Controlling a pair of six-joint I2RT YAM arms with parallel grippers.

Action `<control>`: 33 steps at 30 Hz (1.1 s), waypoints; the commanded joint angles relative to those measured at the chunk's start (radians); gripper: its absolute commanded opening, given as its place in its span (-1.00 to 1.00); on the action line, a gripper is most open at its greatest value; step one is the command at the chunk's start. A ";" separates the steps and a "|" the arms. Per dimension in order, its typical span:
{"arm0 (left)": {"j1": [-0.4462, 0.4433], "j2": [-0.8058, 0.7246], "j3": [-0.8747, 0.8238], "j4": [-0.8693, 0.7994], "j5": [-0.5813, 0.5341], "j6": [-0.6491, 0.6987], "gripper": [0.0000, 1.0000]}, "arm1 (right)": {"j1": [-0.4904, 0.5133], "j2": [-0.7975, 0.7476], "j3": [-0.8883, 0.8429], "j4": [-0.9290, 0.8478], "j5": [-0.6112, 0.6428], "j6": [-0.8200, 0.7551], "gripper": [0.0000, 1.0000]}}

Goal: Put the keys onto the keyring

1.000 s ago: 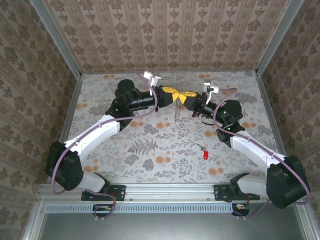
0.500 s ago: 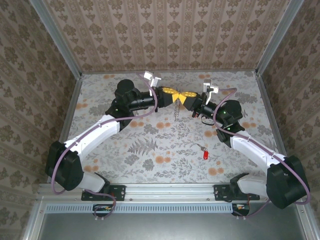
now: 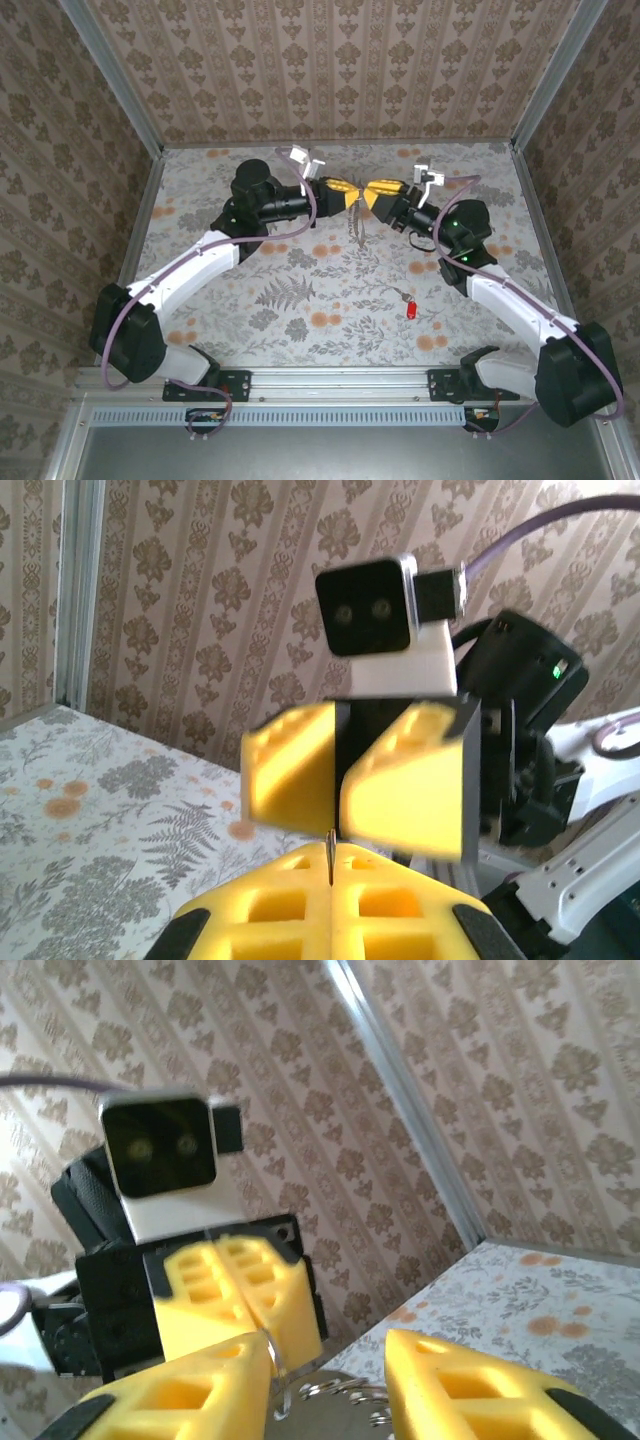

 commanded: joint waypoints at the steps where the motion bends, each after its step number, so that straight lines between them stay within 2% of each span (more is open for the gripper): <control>1: -0.014 -0.054 0.039 -0.148 -0.034 0.217 -1.00 | -0.050 -0.108 -0.048 -0.108 0.052 -0.036 -0.11; 4: -0.025 -0.060 0.061 -0.256 -0.065 0.352 -1.00 | -0.085 -0.165 -0.089 -0.168 0.063 -0.042 -0.09; 9: -0.024 -0.038 0.082 -0.303 -0.055 0.457 -1.00 | -0.103 -0.197 -0.139 -0.204 0.057 -0.039 -0.08; 14: -0.024 -0.019 0.094 -0.314 -0.045 0.496 -1.00 | -0.103 -0.189 -0.155 -0.204 0.041 -0.043 -0.08; 18: -0.024 -0.003 0.117 -0.348 -0.036 0.510 -1.00 | -0.103 -0.156 -0.137 -0.192 -0.021 -0.050 -0.05; 21: -0.024 0.020 0.176 -0.453 -0.016 0.541 -1.00 | -0.103 -0.124 -0.111 -0.188 -0.082 -0.064 -0.01; 26: -0.021 0.083 0.336 -0.729 0.024 0.614 -1.00 | -0.101 -0.104 -0.077 -0.190 -0.154 -0.086 0.01; 33: -0.017 0.100 0.411 -0.868 0.064 0.643 -1.00 | -0.101 -0.111 -0.042 -0.212 -0.274 -0.130 0.01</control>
